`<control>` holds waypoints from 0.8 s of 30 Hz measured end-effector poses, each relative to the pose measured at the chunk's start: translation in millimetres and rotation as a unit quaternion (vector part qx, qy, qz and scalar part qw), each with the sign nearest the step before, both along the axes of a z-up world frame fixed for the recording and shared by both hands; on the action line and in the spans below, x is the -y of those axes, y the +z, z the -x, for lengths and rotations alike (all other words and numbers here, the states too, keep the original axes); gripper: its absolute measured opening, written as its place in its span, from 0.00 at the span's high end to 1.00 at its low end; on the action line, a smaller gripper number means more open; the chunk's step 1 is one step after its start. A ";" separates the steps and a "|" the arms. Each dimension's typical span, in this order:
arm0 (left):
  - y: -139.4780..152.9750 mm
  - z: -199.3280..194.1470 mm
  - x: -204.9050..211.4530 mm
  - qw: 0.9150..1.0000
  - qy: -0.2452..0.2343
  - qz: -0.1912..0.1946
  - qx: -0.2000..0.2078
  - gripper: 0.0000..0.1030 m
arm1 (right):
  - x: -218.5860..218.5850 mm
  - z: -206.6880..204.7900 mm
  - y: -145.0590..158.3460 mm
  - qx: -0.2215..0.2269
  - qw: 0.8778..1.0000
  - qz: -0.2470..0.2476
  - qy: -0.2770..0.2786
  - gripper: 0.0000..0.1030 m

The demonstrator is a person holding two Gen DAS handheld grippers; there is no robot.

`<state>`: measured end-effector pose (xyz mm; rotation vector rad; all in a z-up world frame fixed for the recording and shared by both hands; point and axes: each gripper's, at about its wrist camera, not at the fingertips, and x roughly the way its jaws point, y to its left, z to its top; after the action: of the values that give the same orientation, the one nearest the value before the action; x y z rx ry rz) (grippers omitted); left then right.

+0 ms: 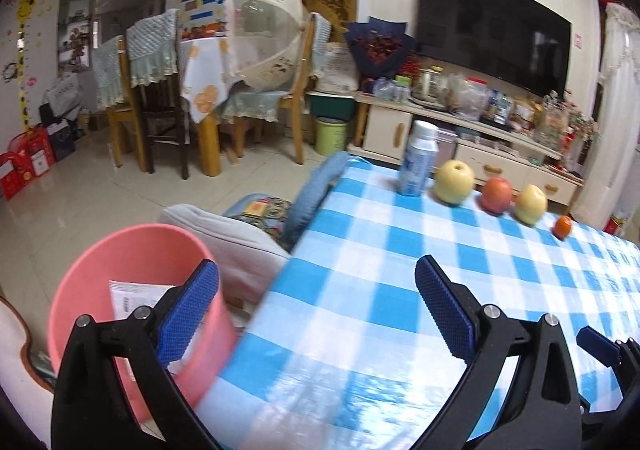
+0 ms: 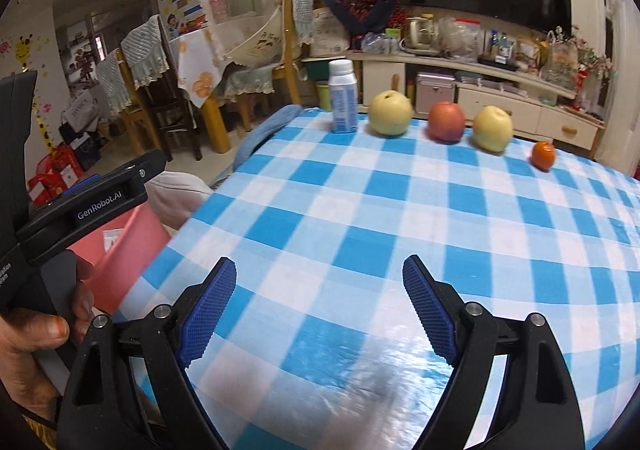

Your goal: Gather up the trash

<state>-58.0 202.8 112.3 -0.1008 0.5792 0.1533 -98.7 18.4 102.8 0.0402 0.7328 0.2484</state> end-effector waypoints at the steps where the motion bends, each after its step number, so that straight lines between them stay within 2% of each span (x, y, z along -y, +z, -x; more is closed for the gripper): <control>1: -1.1 0.3 4.8 1.000 -0.006 -0.002 -0.002 0.04 | 5.3 2.9 0.0 0.002 1.000 0.004 -0.005 0.18; 2: -2.8 0.7 12.8 1.000 -0.015 -0.006 -0.005 0.04 | 10.6 5.6 -0.4 0.004 1.000 0.006 -0.011 0.18; 4: -4.2 1.7 23.2 0.999 -0.029 -0.011 -0.009 0.04 | 20.2 9.8 -1.4 0.005 1.000 0.009 -0.021 0.11; 12: -11.2 7.3 65.0 0.997 -0.079 -0.001 -0.023 0.04 | 62.4 33.0 -5.8 0.011 0.998 0.023 -0.063 0.11; 17: -12.1 15.7 95.9 0.994 -0.105 -0.018 -0.013 0.04 | 86.2 49.7 -6.6 0.024 0.995 0.044 -0.090 0.11; 24: -11.9 28.8 126.6 0.992 -0.127 0.001 0.000 0.04 | 115.7 73.8 -11.7 0.032 0.989 0.065 -0.130 0.11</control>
<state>-86.8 76.1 100.4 -0.0291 0.5872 -0.0957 -172.5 -97.3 91.1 0.0032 0.6712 -0.0468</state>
